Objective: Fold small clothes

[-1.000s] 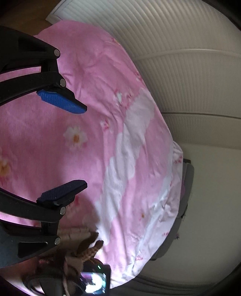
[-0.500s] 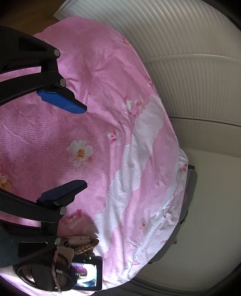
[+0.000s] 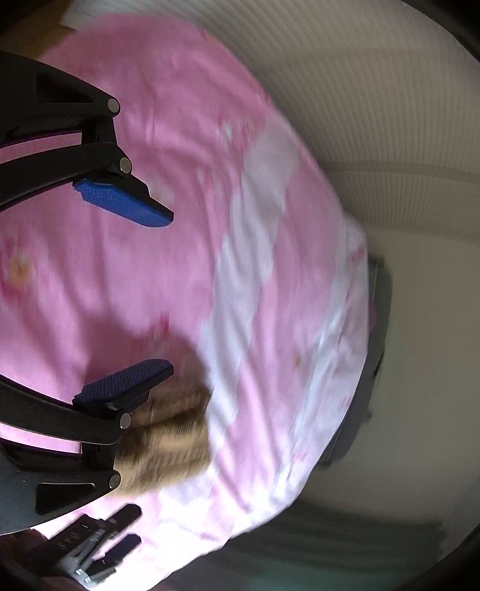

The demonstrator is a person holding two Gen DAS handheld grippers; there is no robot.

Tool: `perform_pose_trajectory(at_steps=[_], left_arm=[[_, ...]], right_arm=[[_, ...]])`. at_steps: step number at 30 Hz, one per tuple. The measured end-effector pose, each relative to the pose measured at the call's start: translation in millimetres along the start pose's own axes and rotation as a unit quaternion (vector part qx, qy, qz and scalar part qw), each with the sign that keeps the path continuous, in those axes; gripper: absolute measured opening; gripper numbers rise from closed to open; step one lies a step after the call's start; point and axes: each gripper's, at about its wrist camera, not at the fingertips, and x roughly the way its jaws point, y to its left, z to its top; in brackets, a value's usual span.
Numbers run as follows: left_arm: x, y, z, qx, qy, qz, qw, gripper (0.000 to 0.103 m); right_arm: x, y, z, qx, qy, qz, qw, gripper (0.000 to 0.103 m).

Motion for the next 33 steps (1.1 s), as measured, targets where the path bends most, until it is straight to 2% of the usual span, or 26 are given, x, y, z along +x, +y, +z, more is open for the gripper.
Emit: perform_pose_trajectory(at_steps=[2,6,12,19,24,25,29,33], left_arm=[[12.7,-22.4,4.1,0.021,0.013,-0.034,0.9991,0.073],[46.2,-70.3,11.9,0.077,0.04,-0.065,0.9941,0.073],[105.8,-117.7,16.2,0.108,0.103,-0.108,0.9829,0.071],[165.7,-139.0,12.4,0.121,0.161,-0.134,0.9704,0.061],[186.7,-141.2,7.0,0.118,0.173,-0.147,0.9669,0.06],[188.9,-141.3,6.6,0.116,0.174,-0.15,0.9664,0.058],[192.1,-141.8,7.8,0.11,0.174,-0.17,0.9637,0.034],[181.9,-139.3,14.8,0.11,0.166,-0.183,0.9626,0.027]], right_arm=[[-1.0,-24.2,-9.5,0.007,-0.005,0.0,1.0,0.07],[7.9,-60.7,-30.9,0.006,-0.007,0.022,1.0,0.07],[24.4,-79.4,-53.4,-0.013,-0.011,0.075,0.997,0.07],[44.9,-75.1,-67.7,-0.061,-0.019,0.097,0.993,0.07],[63.5,-86.1,-71.6,-0.04,-0.002,0.108,0.993,0.07],[65.8,-87.6,-72.4,-0.037,0.0,0.108,0.993,0.07],[72.1,-89.9,-75.4,-0.03,0.003,0.108,0.994,0.07],[69.6,-85.1,-74.6,-0.039,-0.002,0.109,0.993,0.07]])
